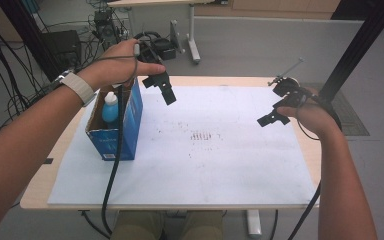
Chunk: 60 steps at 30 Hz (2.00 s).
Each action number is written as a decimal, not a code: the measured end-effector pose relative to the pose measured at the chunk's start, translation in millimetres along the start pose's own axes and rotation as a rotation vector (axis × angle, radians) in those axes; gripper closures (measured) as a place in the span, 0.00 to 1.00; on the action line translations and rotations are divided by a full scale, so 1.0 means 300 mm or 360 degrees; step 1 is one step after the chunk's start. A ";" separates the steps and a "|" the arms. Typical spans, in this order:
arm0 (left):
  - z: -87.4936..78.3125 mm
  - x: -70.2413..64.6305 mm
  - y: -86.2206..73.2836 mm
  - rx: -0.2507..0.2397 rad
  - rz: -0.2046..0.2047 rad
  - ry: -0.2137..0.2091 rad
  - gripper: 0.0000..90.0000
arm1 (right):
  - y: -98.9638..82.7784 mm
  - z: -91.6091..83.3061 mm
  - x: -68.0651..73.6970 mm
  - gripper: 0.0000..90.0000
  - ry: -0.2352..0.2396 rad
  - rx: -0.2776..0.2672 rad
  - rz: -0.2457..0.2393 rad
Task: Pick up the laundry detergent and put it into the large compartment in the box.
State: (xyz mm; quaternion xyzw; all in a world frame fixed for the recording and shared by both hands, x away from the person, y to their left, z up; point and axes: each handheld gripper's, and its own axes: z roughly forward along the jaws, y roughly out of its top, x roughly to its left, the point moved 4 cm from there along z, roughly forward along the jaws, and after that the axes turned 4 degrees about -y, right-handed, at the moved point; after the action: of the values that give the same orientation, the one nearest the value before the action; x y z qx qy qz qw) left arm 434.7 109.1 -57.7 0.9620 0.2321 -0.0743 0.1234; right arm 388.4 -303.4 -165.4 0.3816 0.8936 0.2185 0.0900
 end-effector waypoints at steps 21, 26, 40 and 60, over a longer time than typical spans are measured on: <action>0.151 -0.058 0.014 0.0099 0.0242 0.0007 0.11 | -0.003 0.022 0.003 0.10 0.0016 0.0005 0.0002; 0.177 -0.069 0.021 0.0137 0.0313 -0.0017 0.11 | -0.008 0.021 0.003 0.10 0.0016 -0.0006 0.0006; 0.276 -0.111 0.030 0.0257 0.0464 -0.0028 0.10 | -0.023 0.031 0.007 0.10 0.0018 0.0002 0.0020; 0.292 -0.125 0.020 0.0257 0.0454 0.0003 0.10 | -0.037 0.022 0.024 0.09 0.0009 -0.0001 0.0020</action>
State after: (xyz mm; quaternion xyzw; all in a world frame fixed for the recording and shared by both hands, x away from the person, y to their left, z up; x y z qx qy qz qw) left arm 396.9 64.2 -132.9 0.9920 0.0864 -0.0735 0.0550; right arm 378.3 -303.0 -176.4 0.3865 0.8914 0.2203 0.0863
